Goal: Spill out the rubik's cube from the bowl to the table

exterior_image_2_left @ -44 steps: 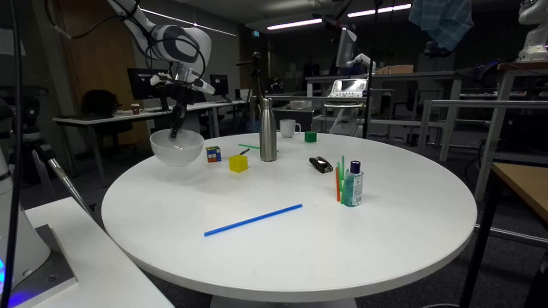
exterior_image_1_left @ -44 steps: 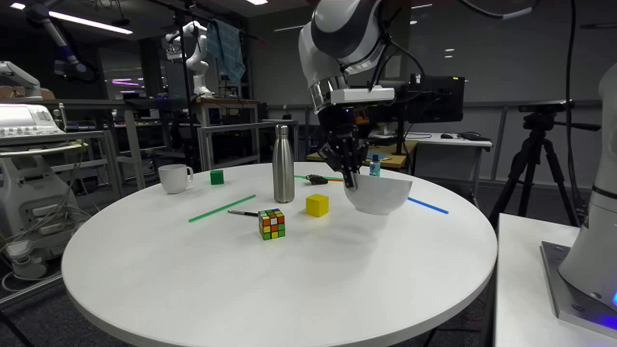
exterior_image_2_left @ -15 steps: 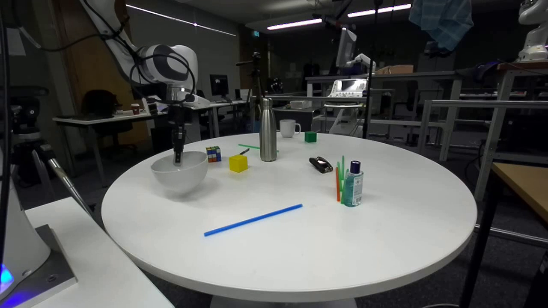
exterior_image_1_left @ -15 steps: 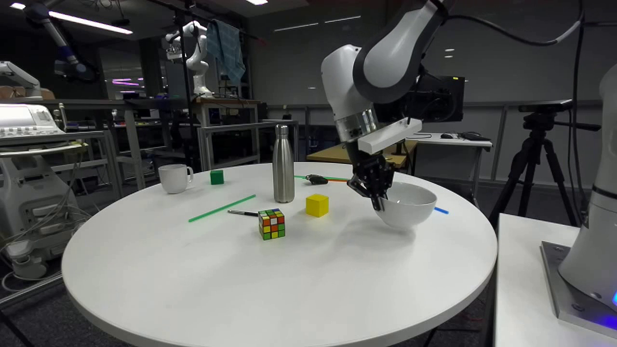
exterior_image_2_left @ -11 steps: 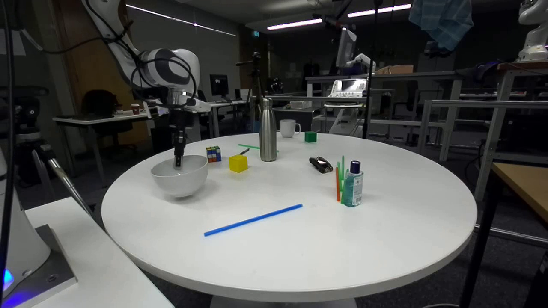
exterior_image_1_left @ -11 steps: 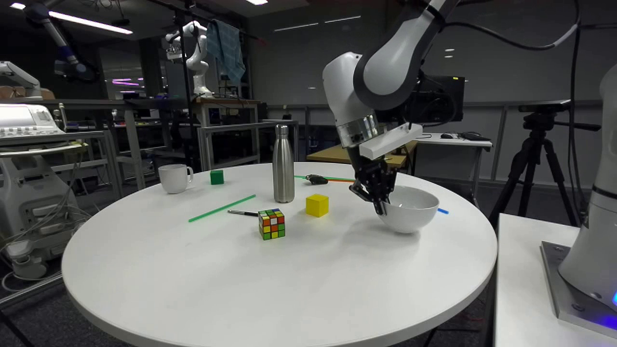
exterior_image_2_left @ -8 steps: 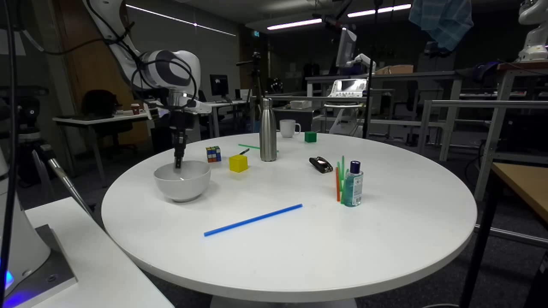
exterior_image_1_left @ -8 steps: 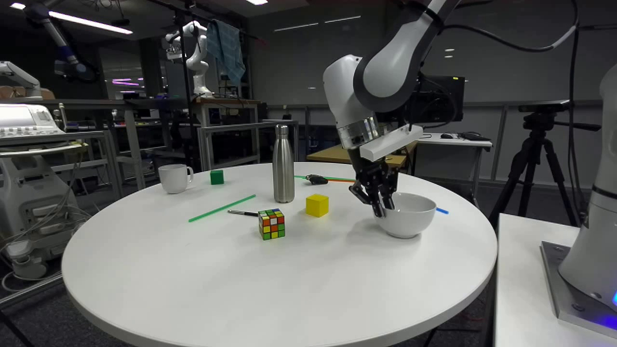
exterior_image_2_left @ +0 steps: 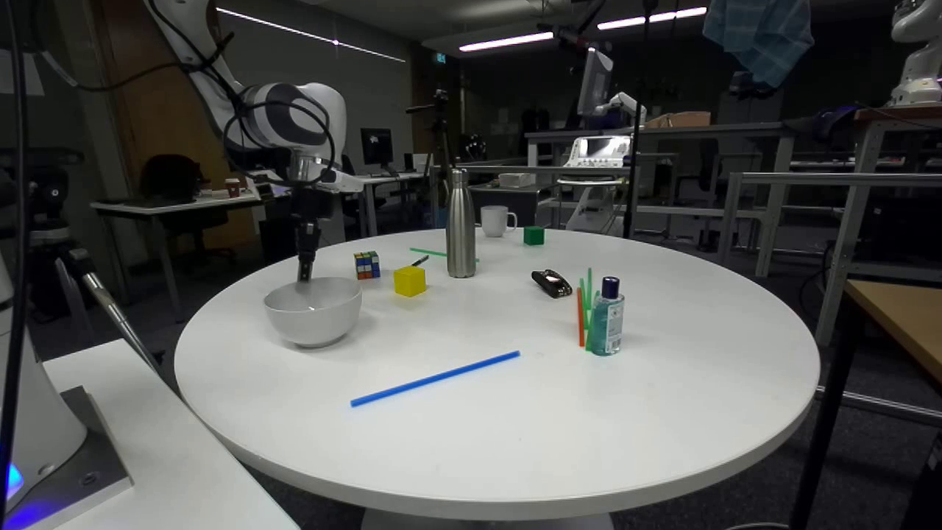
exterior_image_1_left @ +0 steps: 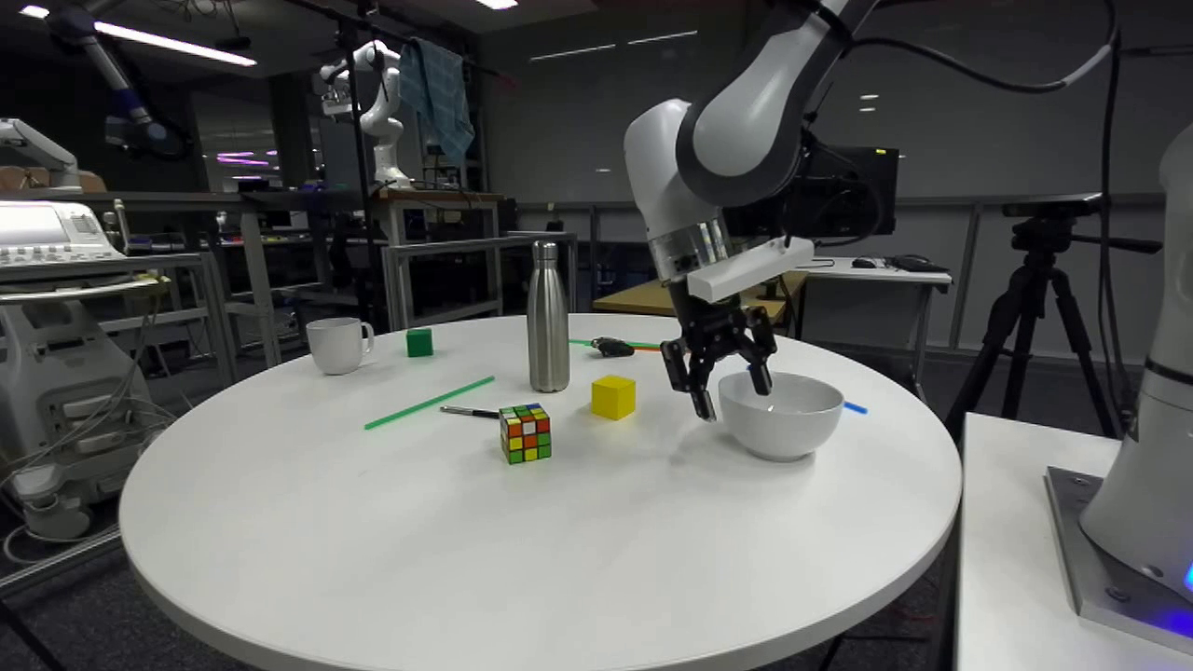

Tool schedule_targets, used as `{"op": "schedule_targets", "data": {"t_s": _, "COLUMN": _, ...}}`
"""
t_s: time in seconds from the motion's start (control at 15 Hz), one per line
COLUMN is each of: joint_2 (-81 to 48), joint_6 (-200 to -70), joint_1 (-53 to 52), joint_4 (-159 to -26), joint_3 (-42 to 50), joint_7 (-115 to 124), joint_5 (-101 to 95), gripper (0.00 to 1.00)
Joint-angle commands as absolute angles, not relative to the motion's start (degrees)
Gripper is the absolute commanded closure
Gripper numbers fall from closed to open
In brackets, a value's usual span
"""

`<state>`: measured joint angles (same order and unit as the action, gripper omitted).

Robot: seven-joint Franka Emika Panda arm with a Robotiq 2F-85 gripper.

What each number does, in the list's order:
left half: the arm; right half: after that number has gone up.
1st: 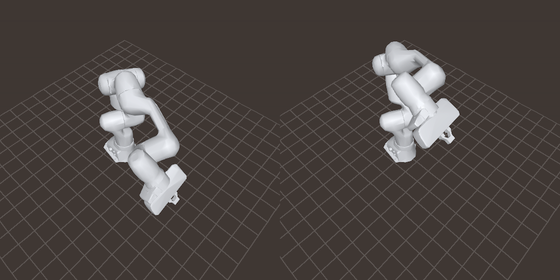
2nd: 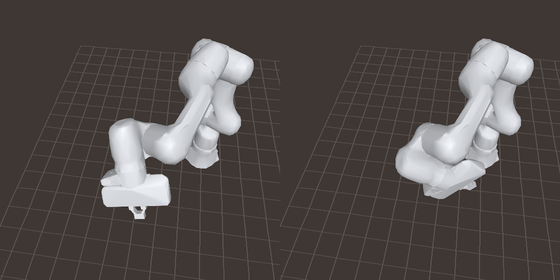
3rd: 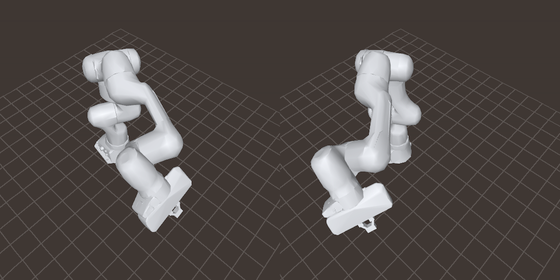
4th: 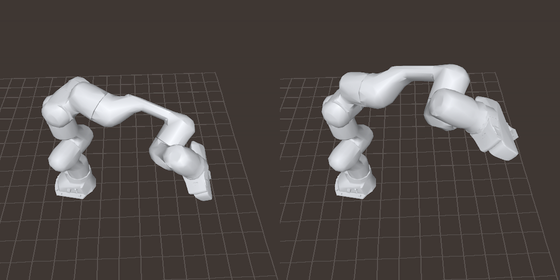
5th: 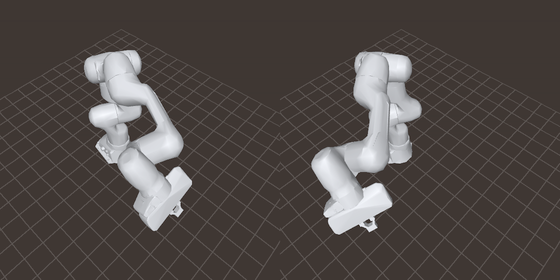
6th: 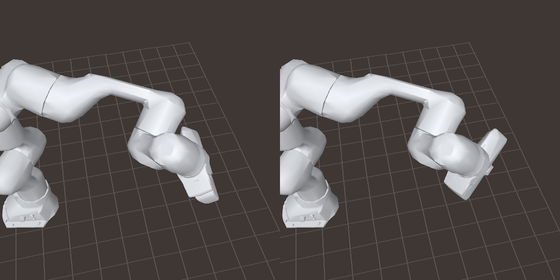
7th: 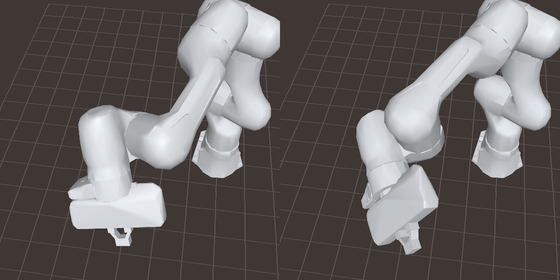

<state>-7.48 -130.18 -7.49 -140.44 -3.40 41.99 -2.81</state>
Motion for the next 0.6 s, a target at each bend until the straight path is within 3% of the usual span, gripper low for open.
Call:
{"op": "schedule_targets", "data": {"t_s": 0.0, "joint_2": -2.88, "joint_6": -127.93, "joint_1": -7.46, "joint_4": -139.63, "joint_3": -4.73, "joint_7": 39.06, "joint_5": 3.83, "gripper": 0.0}}
{"op": "schedule_targets", "data": {"t_s": 0.53, "joint_2": 7.47, "joint_6": -120.18, "joint_1": -8.34, "joint_4": -138.76, "joint_3": -7.68, "joint_7": 37.08, "joint_5": 5.3, "gripper": 0.0}}
